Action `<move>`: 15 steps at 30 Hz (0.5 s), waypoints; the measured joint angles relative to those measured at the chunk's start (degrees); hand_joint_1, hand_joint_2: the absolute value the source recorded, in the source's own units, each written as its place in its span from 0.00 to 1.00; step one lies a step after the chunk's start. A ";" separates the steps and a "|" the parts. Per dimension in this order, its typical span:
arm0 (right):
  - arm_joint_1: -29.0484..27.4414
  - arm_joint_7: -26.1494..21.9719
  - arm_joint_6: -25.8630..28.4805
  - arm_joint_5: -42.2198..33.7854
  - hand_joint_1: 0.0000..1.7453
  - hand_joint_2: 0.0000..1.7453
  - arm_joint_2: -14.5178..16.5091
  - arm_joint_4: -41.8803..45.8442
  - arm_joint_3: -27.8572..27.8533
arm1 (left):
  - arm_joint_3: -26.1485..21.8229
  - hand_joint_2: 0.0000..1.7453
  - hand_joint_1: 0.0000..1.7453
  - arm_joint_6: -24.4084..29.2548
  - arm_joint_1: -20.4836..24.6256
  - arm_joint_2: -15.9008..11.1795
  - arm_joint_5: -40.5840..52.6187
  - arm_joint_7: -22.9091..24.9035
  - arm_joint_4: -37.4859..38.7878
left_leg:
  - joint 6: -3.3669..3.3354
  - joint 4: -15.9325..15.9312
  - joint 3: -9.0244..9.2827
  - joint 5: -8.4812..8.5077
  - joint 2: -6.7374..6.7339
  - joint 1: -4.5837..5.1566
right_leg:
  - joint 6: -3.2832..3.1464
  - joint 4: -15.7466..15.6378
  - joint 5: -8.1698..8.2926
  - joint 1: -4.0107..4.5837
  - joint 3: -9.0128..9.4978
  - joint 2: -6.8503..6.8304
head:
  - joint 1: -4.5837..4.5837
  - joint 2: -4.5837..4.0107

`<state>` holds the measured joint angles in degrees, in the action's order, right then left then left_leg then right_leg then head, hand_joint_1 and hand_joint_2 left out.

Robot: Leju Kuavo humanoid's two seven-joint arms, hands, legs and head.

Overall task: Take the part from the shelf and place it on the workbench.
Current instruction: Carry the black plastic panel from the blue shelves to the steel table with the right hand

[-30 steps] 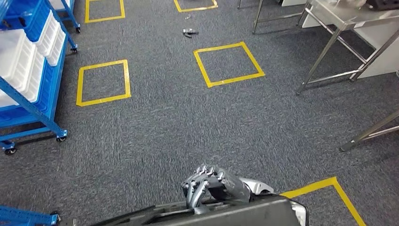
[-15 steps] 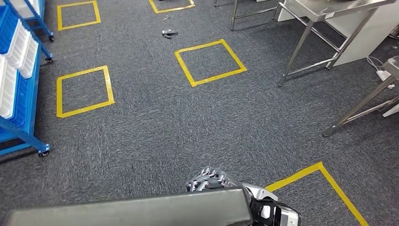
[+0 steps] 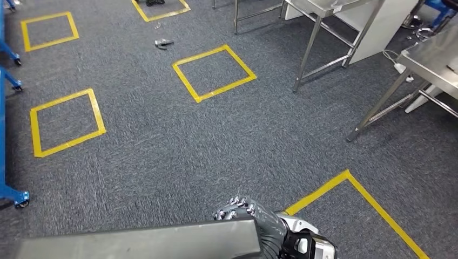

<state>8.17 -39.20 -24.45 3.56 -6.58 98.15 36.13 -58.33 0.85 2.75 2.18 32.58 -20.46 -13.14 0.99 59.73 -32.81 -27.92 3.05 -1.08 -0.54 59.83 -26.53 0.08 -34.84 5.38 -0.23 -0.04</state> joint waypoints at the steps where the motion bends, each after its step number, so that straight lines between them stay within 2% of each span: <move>1: -0.19 -0.01 0.11 0.03 0.90 1.00 -0.05 0.09 0.00 | 0.01 1.00 0.00 0.00 0.00 0.09 0.24 0.29 0.00 | -0.43 -0.15 0.06 0.11 -0.38 0.03 | 0.32 -0.06 0.11 -0.13 -0.14 0.44 | 0.01 0.00; 2: -0.40 -0.01 0.26 0.08 0.90 1.00 -0.13 0.20 0.00 | 0.02 1.00 0.00 0.01 0.02 0.23 0.47 0.58 0.00 | -0.81 -0.39 0.14 0.27 -0.90 0.03 | 0.62 0.02 0.08 -0.20 -0.19 0.41 | -0.01 0.00; 4: -0.61 -0.01 0.53 0.16 0.90 1.00 -0.34 0.54 0.00 | 0.03 1.00 0.00 0.21 0.09 0.39 0.92 1.11 0.00 | -1.52 -0.86 0.33 0.56 -1.91 -0.13 | 1.23 2.21 -1.42 -0.16 -1.19 -1.41 | 0.27 0.00; 6: -0.81 -0.01 0.67 0.22 0.90 1.00 -0.51 0.84 0.00 | 0.03 1.00 0.00 0.66 -0.02 0.37 1.18 1.58 0.00 | -1.93 -1.03 0.41 0.57 -3.02 -0.09 | 1.77 8.59 -4.83 -0.27 -4.27 -3.95 | 0.54 0.00; 7: -1.00 -0.02 0.69 0.24 0.90 1.00 -0.57 0.90 0.00 | 0.03 1.00 0.00 0.85 -0.11 0.28 1.21 1.75 0.00 | -2.03 -1.04 0.41 0.51 -3.63 -0.04 | 1.97 12.15 -6.27 -0.42 -6.06 -4.51 | 0.56 -0.01; 8: -1.23 -0.04 0.67 0.30 0.90 1.00 -0.61 0.92 0.00 | 0.03 1.00 0.00 1.01 -0.18 0.19 1.18 1.83 0.00 | -2.07 -1.03 0.43 0.44 -4.21 -0.01 | 2.09 14.52 -6.86 -0.56 -7.27 -4.78 | 0.55 -0.01; 9: -1.44 -0.10 0.62 0.42 0.90 1.00 -0.64 0.92 0.00 | 0.03 1.00 0.00 1.10 -0.20 0.08 1.12 1.81 0.00 | -2.05 -1.03 0.48 0.37 -4.77 0.00 | 2.12 14.86 -6.36 -0.65 -7.46 -4.94 | 0.55 -0.01; 10: -1.57 -0.21 0.57 0.62 0.90 1.00 -0.68 0.93 0.00 | 0.02 1.00 0.00 1.21 -0.18 -0.04 1.04 1.68 -0.01 | -1.97 -1.03 0.59 0.28 -5.26 0.01 | 2.03 13.06 -4.90 -0.69 -6.53 -5.18 | 0.56 -0.01; 11: -1.62 -0.31 0.56 0.90 0.90 1.00 -0.69 0.96 -0.01 | -0.02 1.00 0.00 1.30 -0.15 -0.15 0.96 1.46 -0.02 | -1.85 -1.03 0.76 0.18 -5.70 0.03 | 1.77 9.60 -2.96 -0.63 -4.68 -5.74 | 0.56 0.00; 12: -1.58 -0.39 0.60 1.21 0.90 1.00 -0.70 1.02 -0.02 | -0.06 1.00 0.00 1.34 -0.12 -0.31 0.88 1.19 -0.04 | -1.67 -1.03 0.96 0.04 -6.11 0.09 | 1.35 5.59 -1.41 -0.38 -2.57 -6.89 | 0.56 0.00; 13: -1.46 -0.43 0.67 1.54 0.90 1.00 -0.70 1.09 -0.04 | -0.10 1.00 0.00 1.37 -0.11 -0.54 0.83 0.93 -0.07 | -1.42 -1.02 1.12 -0.12 -6.48 0.20 | 0.92 2.32 -0.39 -0.04 -0.86 -7.93 | 0.55 0.00; 15: -1.21 -0.43 0.80 1.96 0.90 1.00 -0.70 1.25 -0.12 | -0.18 1.00 0.00 1.36 -0.08 -1.18 0.80 0.64 -0.13 | -0.87 -1.06 1.39 -0.39 -7.35 0.37 | 0.31 -0.53 -0.09 0.59 0.46 -8.95 | 0.53 0.00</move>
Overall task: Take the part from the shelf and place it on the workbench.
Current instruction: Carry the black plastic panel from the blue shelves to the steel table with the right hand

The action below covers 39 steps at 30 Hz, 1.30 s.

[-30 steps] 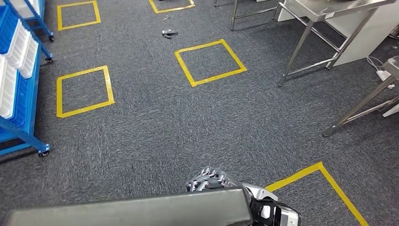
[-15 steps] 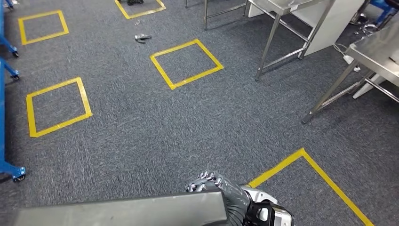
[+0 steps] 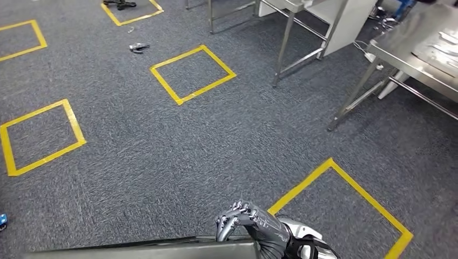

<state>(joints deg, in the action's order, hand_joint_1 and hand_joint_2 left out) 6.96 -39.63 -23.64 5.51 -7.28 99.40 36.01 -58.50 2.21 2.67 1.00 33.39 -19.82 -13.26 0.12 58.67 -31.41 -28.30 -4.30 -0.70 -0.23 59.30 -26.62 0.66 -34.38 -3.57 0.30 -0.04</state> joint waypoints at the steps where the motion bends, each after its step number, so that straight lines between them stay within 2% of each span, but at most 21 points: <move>1: 0.08 0.01 0.02 0.10 0.90 1.00 0.00 0.05 -0.04 | -0.02 1.00 0.00 0.00 0.05 -0.31 0.01 -0.04 -0.04 | 0.29 -0.15 0.18 -0.06 -0.51 0.05 | -0.17 -0.10 0.03 0.11 -0.06 0.48 | -0.01 0.00; 2: 0.09 0.01 0.04 0.14 0.90 1.00 0.00 0.19 -0.11 | -0.03 1.00 0.00 0.05 0.14 -0.62 0.01 -0.07 -0.11 | 0.60 -0.33 0.40 -0.20 -0.92 0.07 | -0.39 -0.37 0.16 -0.08 0.06 1.04 | -0.03 0.00; 4: 0.29 0.03 0.08 0.12 0.90 1.00 -0.02 0.51 -0.24 | -0.10 1.00 0.00 0.28 0.34 -1.20 0.03 -0.28 -0.25 | 1.15 0.93 0.26 -1.47 0.03 0.03 | -0.85 -1.15 0.52 -0.50 0.53 2.05 | -0.09 0.00; 7: 0.72 0.08 0.75 -0.16 0.90 1.00 -0.29 0.86 -0.50 | -0.61 1.00 0.00 0.46 0.22 -2.72 0.14 -0.75 -0.36 | 1.56 11.20 -4.34 -6.54 3.23 -0.16 | -1.37 -1.53 0.69 -0.72 0.87 3.69 | -0.28 0.00; 8: 0.66 0.08 1.05 -0.26 0.90 1.00 -0.55 0.98 -0.66 | -0.79 1.00 0.00 0.39 0.10 -3.34 0.21 -0.81 -0.39 | 1.68 14.50 -6.09 -7.51 3.67 -0.20 | -1.45 -1.44 0.66 -0.71 0.89 4.35 | -0.30 0.00; 9: 0.55 0.09 1.28 -0.33 0.90 1.00 -0.87 1.14 -0.86 | -0.89 1.00 0.00 0.30 0.02 -3.90 0.30 -0.83 -0.44 | 1.80 15.73 -6.95 -7.22 3.82 -0.24 | -1.48 -1.30 0.59 -0.72 0.90 4.98 | -0.30 0.00; 10: 0.45 0.09 1.44 -0.42 0.90 1.00 -1.22 1.34 -1.06 | -0.95 1.00 0.00 0.20 0.00 -4.39 0.37 -0.81 -0.48 | 1.91 14.69 -6.78 -5.80 3.89 -0.32 | -1.43 -1.09 0.48 -0.76 0.92 5.62 | -0.31 0.00; 13: 0.23 0.07 2.05 -0.70 0.90 1.00 -1.95 1.98 -1.57 | -1.02 1.00 0.00 -0.03 0.21 -5.44 0.63 -0.76 -0.57 | 2.03 4.44 -2.64 -0.24 5.65 -0.80 | -0.81 0.06 -0.19 -0.90 0.71 7.37 | -0.31 0.00; 15: -0.16 0.02 2.61 -0.79 0.90 1.00 -2.29 2.41 -1.84 | -1.18 1.00 0.00 -0.38 0.36 -5.83 0.57 -0.69 -0.58 | 1.56 1.25 -1.33 0.32 7.05 -0.92 | -0.20 0.67 -0.39 -0.86 0.16 8.28 | -0.32 0.00; 17: -0.70 -0.02 2.98 -0.62 0.90 1.00 -2.52 2.73 -1.95 | -1.44 1.00 0.00 -0.83 0.48 -6.02 0.25 -0.67 -0.58 | 0.77 1.06 -1.33 0.31 6.67 -0.83 | 0.37 0.66 -0.23 -0.96 -0.24 9.07 | -0.34 0.00; 19: -1.08 -0.03 3.10 -0.36 0.90 1.00 -2.58 2.83 -1.95 | -1.67 1.00 0.00 -1.32 0.72 -6.02 0.03 -0.74 -0.59 | 0.02 0.66 -1.15 0.57 5.81 -0.90 | 0.93 1.58 -0.91 -1.01 -0.72 8.12 | -0.24 0.00; 20: -1.15 -0.05 3.21 -0.26 0.90 1.00 -2.56 2.85 -1.93 | -1.78 1.00 0.00 -1.59 0.78 -5.99 0.05 -0.81 -0.59 | -0.32 0.46 -1.07 0.68 5.28 -0.96 | 1.23 3.60 -2.12 -1.02 -1.68 7.00 | -0.16 0.00; 23: -1.55 -0.11 3.99 -0.24 0.90 1.00 -2.34 2.87 -1.89 | -1.96 1.00 0.00 -2.17 0.45 -5.87 0.62 -0.94 -0.58 | -0.75 0.41 -1.01 0.57 3.64 -0.74 | 1.81 13.75 -6.64 -1.25 -6.82 4.27 | -0.01 0.00; 24: -1.83 -0.11 4.39 -0.24 0.90 1.00 -2.26 2.91 -1.86 | -1.96 1.00 0.00 -2.33 0.37 -5.80 0.86 -0.96 -0.57 | -0.77 0.42 -0.98 0.50 3.11 -0.70 | 1.85 15.52 -6.83 -1.33 -7.80 4.05 | -0.01 0.00; 26: -2.33 -0.11 5.28 -0.23 0.90 1.00 -2.16 3.19 -1.79 | -1.96 1.00 0.00 -2.65 0.35 -5.65 1.34 -1.03 -0.57 | -0.66 0.42 -0.78 0.33 2.19 -0.69 | 1.67 13.01 -4.36 -1.38 -6.62 3.68 | 0.00 0.00; 27: -2.46 -0.11 5.77 -0.24 0.90 1.00 -2.09 3.48 -1.68 | -1.96 1.00 0.00 -2.79 0.37 -5.59 1.57 -1.11 -0.57 | -0.52 0.42 -0.60 0.21 1.78 -0.68 | 1.37 9.17 -2.37 -1.28 -4.61 3.02 | 0.01 0.00; 29: -2.44 -0.13 6.43 -0.31 0.90 1.00 -1.78 4.20 -1.41 | -1.96 1.00 0.00 -2.98 0.38 -5.55 1.91 -1.33 -0.57 | -0.08 0.41 -0.27 -0.08 1.01 -0.51 | 0.66 2.42 -0.13 -0.70 -1.15 1.22 | -0.01 0.00; 31: -2.36 -0.14 6.71 -0.72 0.90 1.00 -1.22 5.08 -1.10 | -1.97 1.00 0.00 -3.23 0.41 -5.57 2.09 -1.61 -0.57 | 0.49 0.30 -0.06 -0.28 0.22 -0.35 | 0.18 0.45 -0.08 -0.16 -0.39 0.76 | -0.04 0.00; 34: -2.10 -0.18 6.24 -2.00 0.90 1.00 -0.25 6.46 -0.67 | -2.03 1.00 0.00 -3.78 0.74 -5.59 2.34 -2.17 -0.57 | 1.39 0.51 0.20 -0.93 0.08 -0.37 | -0.54 -0.26 0.34 -0.47 -0.23 2.24 | -0.07 0.00; 37: -1.21 -0.25 5.17 -2.79 0.90 1.00 0.96 7.04 -0.15 | -2.24 1.00 0.00 -4.25 0.87 -5.59 2.50 -2.77 -0.57 | 1.78 8.30 -3.31 -5.27 3.10 -0.50 | -1.34 -0.78 0.58 -0.72 0.15 3.54 | -0.19 0.00; 39: -0.88 -0.21 4.69 -2.98 0.90 1.00 1.50 6.96 0.32 | -2.37 1.00 0.00 -4.55 0.73 -5.56 2.50 -3.09 -0.57 | 1.90 14.81 -6.72 -7.39 3.83 -0.50 | -1.56 -0.66 0.51 -0.59 0.17 4.67 | -0.24 0.00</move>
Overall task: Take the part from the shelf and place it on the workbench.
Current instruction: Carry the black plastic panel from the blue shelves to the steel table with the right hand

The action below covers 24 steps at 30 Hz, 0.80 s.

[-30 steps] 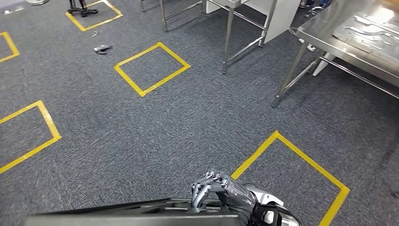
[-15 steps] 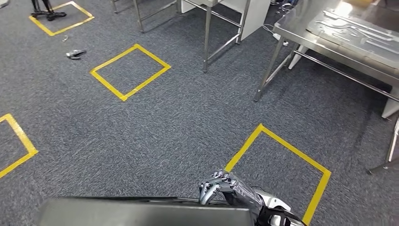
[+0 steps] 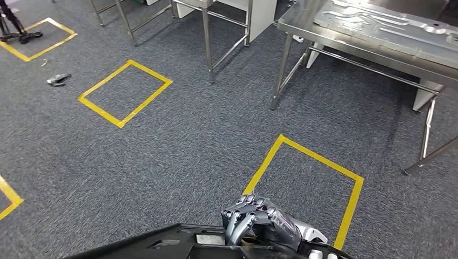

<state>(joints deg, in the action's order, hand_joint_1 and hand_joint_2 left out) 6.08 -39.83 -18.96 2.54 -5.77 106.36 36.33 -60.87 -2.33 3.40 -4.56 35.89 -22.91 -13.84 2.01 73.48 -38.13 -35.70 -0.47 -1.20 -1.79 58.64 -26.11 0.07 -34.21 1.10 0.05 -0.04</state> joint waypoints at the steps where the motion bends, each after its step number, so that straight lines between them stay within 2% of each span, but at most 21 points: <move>1: 0.18 0.03 -0.24 -0.09 0.90 1.00 0.20 -0.10 0.27 | -0.02 1.00 0.00 -0.13 -0.03 0.03 0.00 -0.12 0.00 | 0.04 0.81 -0.64 0.50 0.05 0.00 | -0.03 0.09 -0.04 0.05 0.03 0.59 | 0.00 0.00; 2: 0.47 0.07 -0.46 -0.19 0.90 1.00 0.42 -0.23 0.56 | -0.05 1.00 0.00 -0.22 -0.01 0.08 0.00 -0.20 0.00 | 0.04 -0.60 -0.24 2.08 0.09 -0.01 | 0.01 0.21 -0.10 0.07 0.06 1.21 | 0.00 0.00; 3: 0.82 0.10 -0.67 -0.27 0.90 1.00 0.66 -0.37 0.85 | -0.09 1.00 0.00 -0.27 0.07 0.11 0.00 -0.26 0.00 | 0.02 -3.77 1.03 4.30 0.37 -0.05 | 0.10 0.38 -0.18 0.06 0.09 1.81 | 0.00 0.00; 5: 1.59 0.09 -0.88 -0.37 0.90 1.00 1.09 -0.66 1.40 | -0.26 1.00 0.00 -0.31 0.30 0.15 0.00 -0.37 0.00 | -0.26 -10.58 3.87 7.26 2.00 -0.18 | 0.48 0.97 -0.45 0.06 -0.16 2.88 | 0.02 0.00; 7: 2.21 0.09 -0.97 -0.38 0.90 1.00 1.33 -0.98 1.85 | -0.46 1.00 0.00 -0.34 0.35 0.17 0.00 -0.47 0.00 | -0.83 -13.43 5.02 7.61 3.11 -0.17 | 1.05 1.37 -0.50 0.03 -0.64 3.74 | 0.04 0.00; 9: 2.61 0.08 -1.11 -0.38 0.90 1.00 1.38 -1.38 2.13 | -0.56 1.00 0.00 -0.35 0.38 0.32 0.01 -0.54 0.00 | -1.57 -13.82 5.13 7.76 2.47 -0.10 | 1.68 1.36 -0.37 0.00 -0.91 4.34 | 0.03 0.00; 11: 2.97 0.08 -1.23 -0.37 0.90 1.00 1.37 -1.79 2.20 | -0.62 1.00 0.00 -0.33 0.61 0.46 0.02 -0.58 0.00 | -2.26 -14.17 5.32 8.01 1.66 -0.21 | 2.32 2.77 -1.32 0.06 -1.54 2.88 | 0.18 0.00; 13: 3.34 0.08 -1.34 -0.37 0.90 1.00 1.35 -2.19 2.22 | -0.76 1.00 0.00 -0.31 0.66 0.51 0.04 -0.58 0.00 | -2.70 -14.34 5.46 8.06 0.76 -0.20 | 2.89 8.10 -4.18 -0.05 -4.08 0.44 | 0.39 0.00; 14: 3.44 0.08 -1.43 -0.37 0.90 1.00 1.34 -2.41 2.22 | -0.82 1.00 0.00 -0.31 0.57 0.53 0.07 -0.57 0.00 | -2.84 -14.34 5.47 8.00 0.23 -0.13 | 3.08 11.68 -5.71 -0.19 -5.93 -0.17 | 0.43 0.00; 15: 3.46 0.08 -1.50 -0.37 0.90 1.00 1.31 -2.65 2.23 | -0.87 1.00 0.00 -0.31 0.47 0.55 0.08 -0.57 0.00 | -2.89 -14.33 5.50 7.92 -0.35 -0.07 | 3.20 14.51 -6.58 -0.32 -7.48 -0.46 | 0.43 0.00; 16: 3.46 0.08 -1.56 -0.37 0.90 1.00 1.27 -2.89 2.23 | -0.89 1.00 0.00 -0.31 0.42 0.61 0.09 -0.57 0.00 | -2.90 -14.33 5.56 7.83 -0.92 -0.04 | 3.22 15.73 -6.48 -0.40 -8.24 -0.61 | 0.43 0.00; 17: 3.46 0.08 -1.64 -0.37 0.90 1.00 1.23 -3.13 2.23 | -0.89 1.00 0.00 -0.31 0.44 0.69 0.09 -0.58 0.00 | -2.87 -14.32 5.68 7.72 -1.45 -0.01 | 3.13 14.96 -5.39 -0.42 -7.97 -0.77 | 0.43 0.00; 18: 3.49 0.08 -1.69 -0.38 0.90 1.00 1.19 -3.31 2.23 | -0.90 1.00 0.00 -0.29 0.50 0.83 0.09 -0.59 0.00 | -2.82 -14.33 5.88 7.58 -1.92 0.02 | 2.92 12.21 -3.56 -0.37 -6.61 -1.10 | 0.44 0.00; 20: 3.73 0.08 -1.82 -0.45 0.90 1.00 1.14 -3.58 2.23 | -0.90 1.00 0.00 -0.27 0.63 1.20 0.09 -0.64 0.00 | -2.51 -14.33 6.34 7.24 -2.77 0.19 | 2.14 4.86 -0.59 0.20 -2.90 -3.14 | 0.43 0.00; 22: 4.10 0.08 -1.93 -0.67 0.90 1.00 1.11 -3.80 2.24 | -0.93 1.00 0.00 -0.27 0.67 1.53 0.09 -0.64 0.01 | -2.05 -14.41 6.66 6.94 -3.65 0.41 | 1.43 1.14 0.11 0.86 -1.14 -4.45 | 0.41 0.00; 24: 4.26 0.08 -2.19 -0.90 0.90 1.00 1.10 -4.06 2.25 | -0.97 1.00 0.00 -0.26 0.74 1.83 0.09 -0.53 0.02 | -1.56 -14.73 7.06 6.77 -4.66 0.57 | 1.02 0.80 0.10 0.94 -1.10 -3.55 | 0.39 0.00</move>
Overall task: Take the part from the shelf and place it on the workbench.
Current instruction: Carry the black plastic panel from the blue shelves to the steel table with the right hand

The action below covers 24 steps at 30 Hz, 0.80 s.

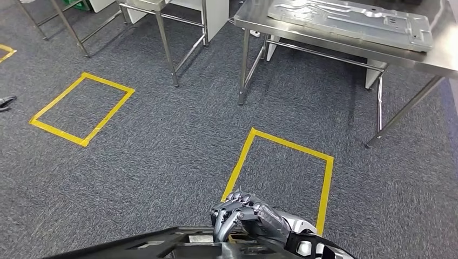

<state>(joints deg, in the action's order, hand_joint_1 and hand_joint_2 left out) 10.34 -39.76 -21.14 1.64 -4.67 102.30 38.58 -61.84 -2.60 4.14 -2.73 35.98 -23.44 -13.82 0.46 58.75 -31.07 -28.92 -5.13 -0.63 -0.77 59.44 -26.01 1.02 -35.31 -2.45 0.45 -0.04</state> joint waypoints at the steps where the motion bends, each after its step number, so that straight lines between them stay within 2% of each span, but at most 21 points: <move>1: 0.00 0.00 -0.20 -0.07 0.90 1.00 -0.01 -0.11 0.01 | -0.02 1.00 0.00 0.01 0.08 0.16 -0.02 0.09 0.01 | 0.25 0.09 0.18 -0.25 0.11 -0.03 | -0.21 -0.38 0.14 -0.19 0.23 0.53 | 0.01 0.00; 3: 0.18 -0.01 -0.52 -0.20 0.90 1.00 0.01 -0.32 0.02 | -0.08 1.00 0.00 0.06 0.21 0.41 -0.08 0.29 0.02 | 0.61 2.85 -0.77 -2.20 1.90 -0.11 | -0.72 -1.19 0.47 -0.65 0.78 1.52 | -0.10 0.00; 5: 0.37 -0.02 -0.60 -0.29 0.90 1.00 0.03 -0.57 0.02 | -0.31 1.00 0.00 0.15 0.07 0.56 -0.13 0.46 0.03 | 0.76 9.65 -4.07 -5.57 4.06 -0.26 | -1.06 -1.38 0.52 -0.80 1.01 2.53 | -0.26 0.00; 6: 0.38 -0.02 -0.57 -0.29 0.90 1.00 0.03 -0.73 0.02 | -0.43 1.00 0.00 0.19 -0.08 0.61 -0.13 0.53 0.03 | 0.86 13.02 -5.86 -6.72 4.43 -0.27 | -1.15 -1.31 0.49 -0.80 1.01 3.15 | -0.28 0.00; 7: 0.36 -0.02 -0.52 -0.29 0.90 1.00 0.01 -0.91 0.02 | -0.51 1.00 0.00 0.21 -0.23 0.66 -0.13 0.57 0.03 | 0.95 14.94 -7.04 -6.90 4.57 -0.28 | -1.16 -1.22 0.44 -0.79 1.02 3.80 | -0.29 0.00; 8: 0.34 -0.02 -0.46 -0.28 0.90 1.00 -0.01 -1.06 0.02 | -0.54 1.00 0.00 0.22 -0.33 0.72 -0.11 0.60 0.03 | 1.02 14.78 -7.29 -5.91 4.62 -0.32 | -1.11 -1.06 0.37 -0.80 1.02 4.49 | -0.30 0.00; 9: 0.33 -0.02 -0.39 -0.28 0.90 1.00 -0.02 -1.16 0.02 | -0.54 1.00 0.00 0.22 -0.36 0.76 -0.06 0.61 0.03 | 1.07 12.50 -6.52 -3.95 4.78 -0.40 | -0.98 -0.84 0.25 -0.84 1.03 5.19 | -0.30 0.00; 10: 0.32 -0.02 -0.30 -0.28 0.90 1.00 -0.04 -1.20 0.02 | -0.54 1.00 0.00 0.23 -0.33 0.80 -0.01 0.61 0.03 | 1.08 8.82 -5.08 -1.72 5.26 -0.55 | -0.78 -0.53 0.07 -0.90 1.04 5.81 | -0.30 0.00; 11: 0.31 -0.02 -0.20 -0.28 0.90 1.00 -0.06 -1.20 0.02 | -0.54 1.00 0.00 0.23 -0.27 0.83 0.08 0.61 0.03 | 1.07 5.30 -3.62 -0.19 6.23 -0.67 | -0.51 -0.16 -0.16 -0.87 0.93 6.37 | -0.31 0.00; 12: 0.29 -0.02 -0.06 -0.28 0.90 1.00 -0.08 -1.20 0.01 | -0.54 1.00 0.00 0.22 -0.20 0.85 0.17 0.59 0.03 | 0.91 2.76 -2.52 0.68 7.11 -0.76 | -0.21 0.17 -0.32 -0.86 0.74 6.87 | -0.32 0.00; 14: 0.11 -0.02 0.25 -0.28 0.90 1.00 -0.12 -1.16 -0.04 | -0.54 1.00 0.00 0.21 -0.10 0.89 0.44 0.54 0.03 | 0.38 1.24 -1.83 0.62 7.97 -0.67 | 0.40 0.48 -0.35 -0.91 0.30 7.67 | -0.35 0.00; 16: -0.15 -0.02 0.43 -0.27 0.90 1.00 -0.21 -1.06 -0.13 | -0.54 1.00 0.00 0.17 0.09 0.96 0.81 0.50 0.03 | -0.39 0.91 -1.68 0.91 7.14 -0.65 | 0.99 0.56 -0.33 -1.08 0.11 8.02 | -0.36 0.00; 18: -0.29 -0.03 0.47 -0.23 0.90 1.00 -0.29 -0.78 -0.23 | -0.54 1.00 0.00 0.08 0.30 1.03 1.14 0.48 0.03 | -1.09 0.48 -1.40 1.14 6.23 -0.77 | 1.61 2.88 -1.76 -1.04 -0.94 6.27 | -0.20 0.00; 20: -0.41 -0.04 0.47 -0.12 0.90 1.00 -0.33 -0.48 -0.28 | -0.54 1.00 0.00 0.04 0.32 1.06 1.31 0.46 0.03 | -1.52 0.34 -1.26 1.09 5.20 -0.68 | 2.17 9.23 -4.91 -1.14 -4.14 3.84 | -0.04 0.00; 21: -0.53 -0.04 0.47 -0.05 0.90 1.00 -0.35 -0.42 -0.28 | -0.54 1.00 0.00 0.04 0.30 1.06 1.33 0.46 0.03 | -1.65 0.34 -1.25 1.02 4.60 -0.61 | 2.36 12.84 -6.28 -1.28 -6.09 3.29 | -0.04 0.00; 22: -0.68 -0.04 0.47 0.01 0.90 1.00 -0.36 -0.39 -0.28 | -0.54 1.00 0.00 0.04 0.31 1.07 1.35 0.46 0.03 | -1.68 0.34 -1.21 0.93 4.05 -0.58 | 2.45 15.22 -6.81 -1.39 -7.46 3.03 | -0.04 0.00; 23: -0.83 -0.04 0.47 0.06 0.90 1.00 -0.37 -0.35 -0.28 | -0.54 1.00 0.00 0.04 0.35 1.08 1.38 0.46 0.03 | -1.66 0.34 -1.13 0.83 3.49 -0.55 | 2.44 15.66 -6.28 -1.43 -7.85 2.87 | -0.04 0.00; 24: -0.94 -0.04 0.48 0.12 0.90 1.00 -0.38 -0.28 -0.28 | -0.54 1.00 0.00 0.03 0.42 1.09 1.40 0.46 0.03 | -1.59 0.35 -0.97 0.70 2.97 -0.53 | 2.31 13.88 -4.78 -1.41 -7.06 2.66 | -0.04 0.00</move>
<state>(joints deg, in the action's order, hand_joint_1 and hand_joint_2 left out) 9.40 -39.80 -20.67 1.75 -5.05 102.02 38.29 -62.38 -2.56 4.56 -1.64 37.38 -22.97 -13.79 -1.13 59.10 -32.04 -28.22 -2.16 -1.17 1.54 73.32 -30.79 -0.40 -42.36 0.21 0.41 -0.04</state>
